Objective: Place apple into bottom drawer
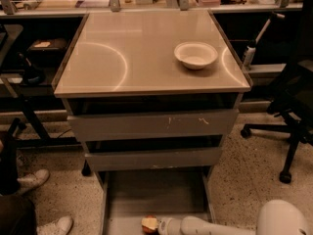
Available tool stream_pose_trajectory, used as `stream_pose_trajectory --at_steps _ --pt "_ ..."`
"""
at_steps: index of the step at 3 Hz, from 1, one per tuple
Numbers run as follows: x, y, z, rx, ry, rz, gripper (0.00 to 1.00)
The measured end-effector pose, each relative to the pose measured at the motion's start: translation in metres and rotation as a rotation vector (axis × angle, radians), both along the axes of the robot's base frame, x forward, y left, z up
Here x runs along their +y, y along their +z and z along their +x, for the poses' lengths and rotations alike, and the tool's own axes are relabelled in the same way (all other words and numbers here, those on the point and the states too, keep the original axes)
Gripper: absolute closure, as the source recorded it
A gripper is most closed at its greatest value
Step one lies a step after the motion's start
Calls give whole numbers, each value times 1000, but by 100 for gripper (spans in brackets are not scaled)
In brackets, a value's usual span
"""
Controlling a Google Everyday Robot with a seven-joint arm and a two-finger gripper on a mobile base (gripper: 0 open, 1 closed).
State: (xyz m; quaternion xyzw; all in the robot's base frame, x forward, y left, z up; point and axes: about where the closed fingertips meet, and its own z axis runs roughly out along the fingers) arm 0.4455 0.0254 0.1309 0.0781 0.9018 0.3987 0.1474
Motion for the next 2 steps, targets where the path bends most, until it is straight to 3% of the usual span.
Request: stream_pose_trajectory --at_steps 1,2 --pt "0 0 0 0 0 0 0" --pt "0 0 0 0 0 0 0"
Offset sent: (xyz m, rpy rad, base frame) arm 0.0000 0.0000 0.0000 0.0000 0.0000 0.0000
